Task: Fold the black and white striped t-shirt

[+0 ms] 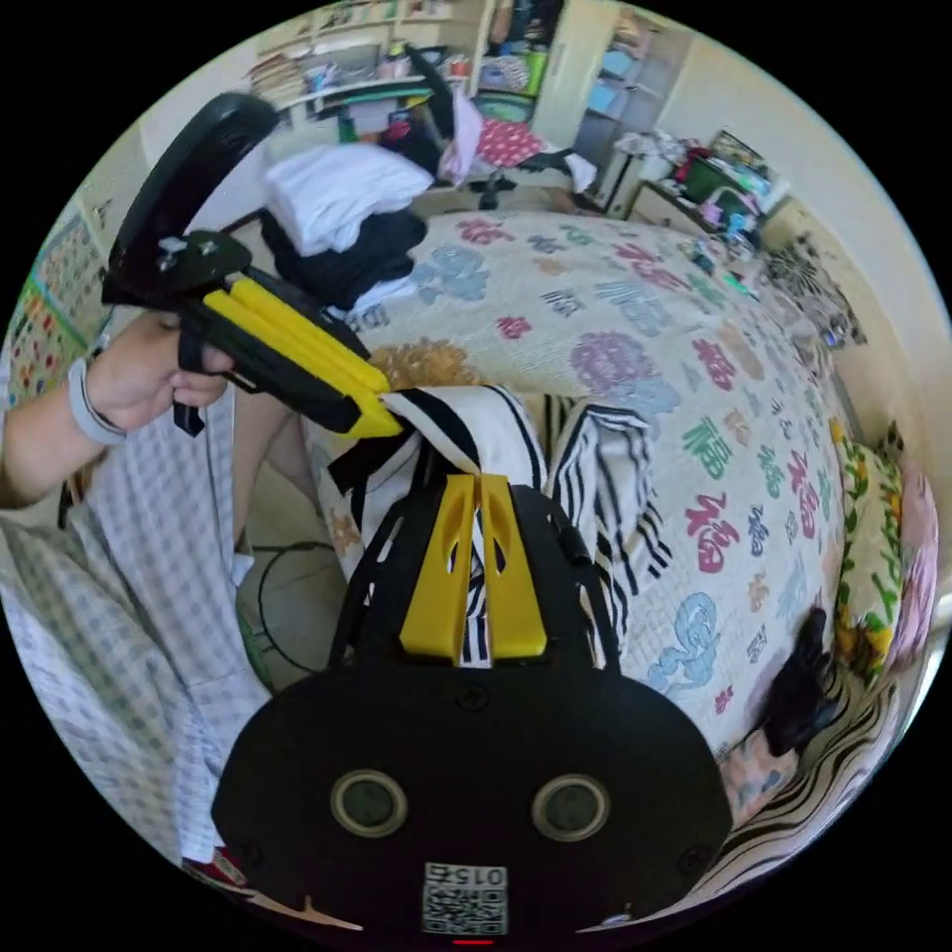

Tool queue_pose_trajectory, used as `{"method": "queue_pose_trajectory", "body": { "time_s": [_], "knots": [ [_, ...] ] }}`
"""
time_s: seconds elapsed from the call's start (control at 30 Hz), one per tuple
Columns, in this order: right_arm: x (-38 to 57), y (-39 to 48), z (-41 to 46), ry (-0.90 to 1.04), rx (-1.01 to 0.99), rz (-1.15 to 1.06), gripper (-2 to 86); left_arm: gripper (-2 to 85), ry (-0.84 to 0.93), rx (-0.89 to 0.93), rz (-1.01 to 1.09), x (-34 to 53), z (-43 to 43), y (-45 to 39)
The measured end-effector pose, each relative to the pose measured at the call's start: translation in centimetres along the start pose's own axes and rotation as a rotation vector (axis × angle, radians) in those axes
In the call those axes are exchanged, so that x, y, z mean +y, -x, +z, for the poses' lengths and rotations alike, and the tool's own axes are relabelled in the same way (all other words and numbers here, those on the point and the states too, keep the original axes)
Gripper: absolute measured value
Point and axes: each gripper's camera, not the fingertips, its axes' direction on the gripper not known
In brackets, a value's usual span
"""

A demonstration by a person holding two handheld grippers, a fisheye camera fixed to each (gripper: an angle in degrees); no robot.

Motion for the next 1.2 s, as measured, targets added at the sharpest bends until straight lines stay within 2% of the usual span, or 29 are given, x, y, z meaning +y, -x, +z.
{"method": "queue_pose_trajectory", "body": {
  "time_s": [0.2, 0.33, 0.43, 0.57, 0.67, 0.73, 0.97, 1.03, 1.1, 1.2],
  "knots": [
    [0.9, -4.7, -11.7, -0.287, -0.032, 0.171, -0.4, 1.3, -0.160, 0.009, 0.205, -5.1, -6.0, -6.2],
    [1.3, -4.3, -16.4, -0.362, 0.111, 0.154, -0.4, 8.4, -0.212, -0.110, 0.280, -4.7, -7.3, -9.9],
    [2.5, -4.3, -17.4, -0.384, 0.132, 0.162, -0.4, 9.4, -0.225, -0.138, 0.267, -2.0, -5.4, -10.3],
    [5.0, -5.8, -15.9, -0.387, 0.067, 0.224, -0.4, 8.6, -0.188, -0.126, 0.209, 1.2, -1.2, -9.6],
    [6.4, -8.1, -12.9, -0.324, 0.065, 0.290, -0.3, 5.9, -0.092, -0.200, 0.203, 3.0, 3.2, -8.6],
    [7.5, -10.5, -10.4, -0.268, 0.081, 0.374, -0.3, 5.5, -0.065, -0.165, 0.154, 4.1, 4.9, -7.4],
    [17.4, -22.0, -1.2, -0.144, -0.022, 0.910, 0.9, 8.4, 0.007, -0.150, -0.043, 7.2, 6.5, -3.5],
    [19.5, -22.4, -0.3, -0.179, -0.015, 0.967, 1.8, 9.1, 0.056, -0.134, -0.092, 7.7, 7.7, -2.2],
    [21.2, -21.7, 0.4, -0.176, 0.075, 1.016, 3.5, 9.8, 0.071, -0.135, -0.106, 8.0, 8.7, -1.7],
    [21.6, -19.7, 1.9, -0.177, 0.095, 1.012, 6.1, 11.1, 0.098, -0.193, -0.058, 7.7, 11.2, -1.5]
  ]
}}
